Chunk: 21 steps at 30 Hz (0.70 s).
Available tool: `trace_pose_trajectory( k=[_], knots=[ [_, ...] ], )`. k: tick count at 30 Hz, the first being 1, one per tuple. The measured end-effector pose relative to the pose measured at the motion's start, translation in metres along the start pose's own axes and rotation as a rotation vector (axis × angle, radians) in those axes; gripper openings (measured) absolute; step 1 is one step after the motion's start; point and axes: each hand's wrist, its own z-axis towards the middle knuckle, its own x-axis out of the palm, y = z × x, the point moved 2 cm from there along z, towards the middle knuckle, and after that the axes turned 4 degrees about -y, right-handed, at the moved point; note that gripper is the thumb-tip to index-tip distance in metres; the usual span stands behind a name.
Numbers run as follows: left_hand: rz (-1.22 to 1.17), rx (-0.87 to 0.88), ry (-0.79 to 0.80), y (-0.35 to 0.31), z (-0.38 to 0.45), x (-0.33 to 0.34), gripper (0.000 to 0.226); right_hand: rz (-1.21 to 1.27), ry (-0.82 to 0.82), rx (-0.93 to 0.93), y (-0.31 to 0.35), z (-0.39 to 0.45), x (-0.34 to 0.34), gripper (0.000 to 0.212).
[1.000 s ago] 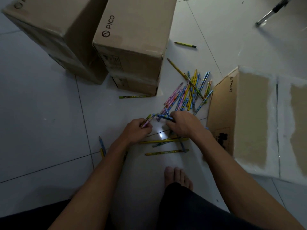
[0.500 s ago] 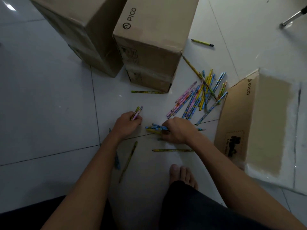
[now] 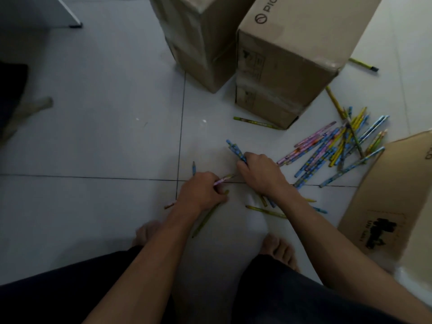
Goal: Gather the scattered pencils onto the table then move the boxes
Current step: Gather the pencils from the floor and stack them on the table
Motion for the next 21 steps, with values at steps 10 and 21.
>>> trace_pose_trajectory(
  k=[10, 21],
  knots=[
    [-0.068, 0.053, -0.147, -0.013, 0.006, -0.01, 0.015, 0.048, 0.125, 0.046, -0.033, 0.003, -0.034, 0.019],
    [-0.232, 0.053, -0.14, -0.023, 0.019, -0.005, 0.026, -0.187, 0.268, 0.02, -0.053, -0.031, -0.03, 0.026]
  ],
)
